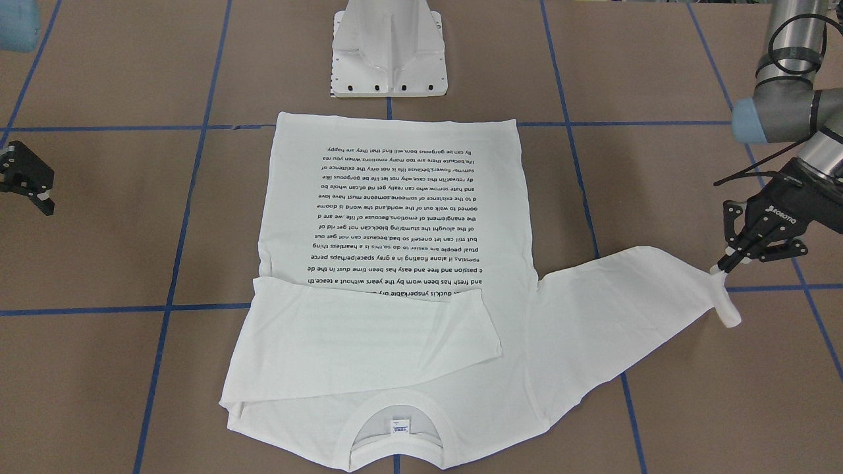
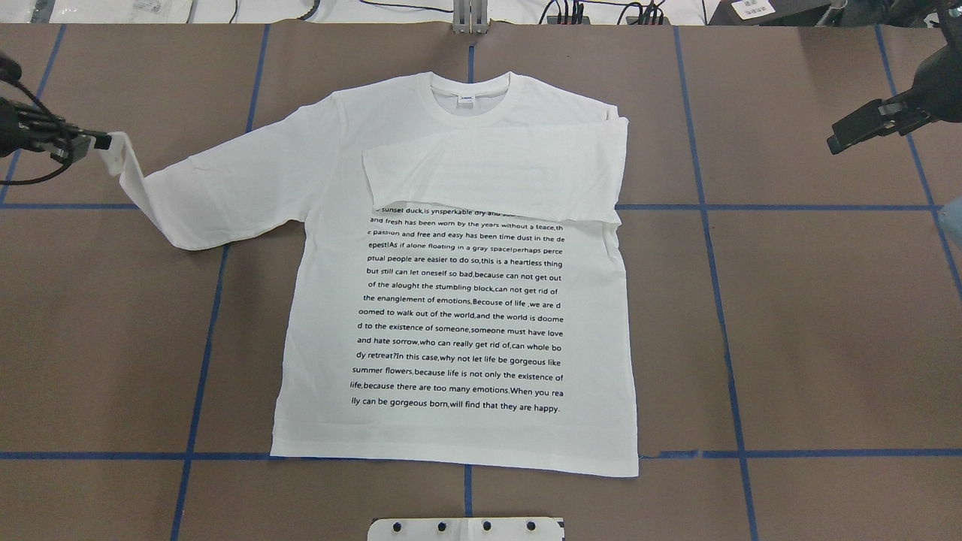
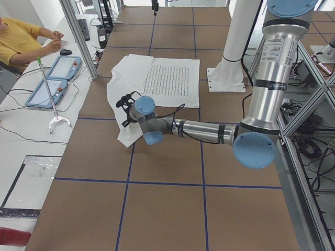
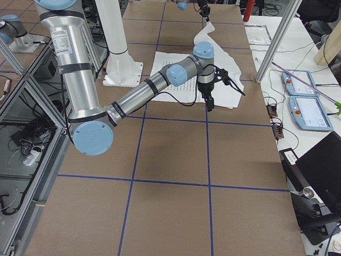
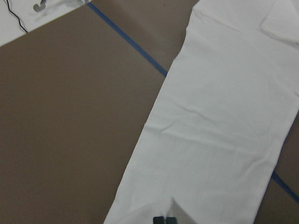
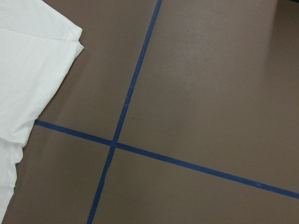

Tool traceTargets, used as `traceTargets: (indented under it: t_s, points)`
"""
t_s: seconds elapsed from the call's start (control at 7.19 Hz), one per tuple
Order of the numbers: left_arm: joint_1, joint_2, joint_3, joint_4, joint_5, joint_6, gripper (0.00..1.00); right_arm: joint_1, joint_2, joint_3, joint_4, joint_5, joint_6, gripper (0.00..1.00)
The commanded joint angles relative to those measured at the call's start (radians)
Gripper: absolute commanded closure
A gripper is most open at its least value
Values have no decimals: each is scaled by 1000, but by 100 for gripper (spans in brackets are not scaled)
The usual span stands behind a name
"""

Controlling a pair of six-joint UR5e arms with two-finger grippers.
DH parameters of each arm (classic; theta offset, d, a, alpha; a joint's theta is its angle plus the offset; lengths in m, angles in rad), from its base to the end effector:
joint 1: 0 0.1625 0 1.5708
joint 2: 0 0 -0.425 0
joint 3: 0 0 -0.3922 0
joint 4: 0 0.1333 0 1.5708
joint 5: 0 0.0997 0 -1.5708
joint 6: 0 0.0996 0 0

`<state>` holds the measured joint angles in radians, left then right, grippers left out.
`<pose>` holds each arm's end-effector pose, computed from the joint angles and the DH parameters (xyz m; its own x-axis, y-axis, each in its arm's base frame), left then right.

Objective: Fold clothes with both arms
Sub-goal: 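Fold the sleeve across the shirt body toward the collar with the left gripper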

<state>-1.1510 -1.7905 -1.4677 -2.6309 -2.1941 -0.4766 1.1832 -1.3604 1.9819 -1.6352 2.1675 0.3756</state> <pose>0.1739 -0.5741 0.4706 0.5354 0.5705 -0.6227 0.1003 0.6892 0.7176 -0.1309 -0.5253 0.3670 0.7257 -0.2585 0.6377 0.0587 0.9466 0.3169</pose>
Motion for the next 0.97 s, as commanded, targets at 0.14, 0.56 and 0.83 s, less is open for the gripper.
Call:
traceTargets:
  t_s: [0.14, 0.56, 0.83]
  points:
    - [19, -308, -13, 212, 3, -323, 100, 3, 0, 0, 0, 0, 15, 0]
    - [233, -553, -11, 328, 139, -604, 100, 13, 0, -2, -2, 2, 16, 0]
    - [389, -653, 55, 335, 273, -651, 100, 18, 0, -3, 0, 0, 19, 0]
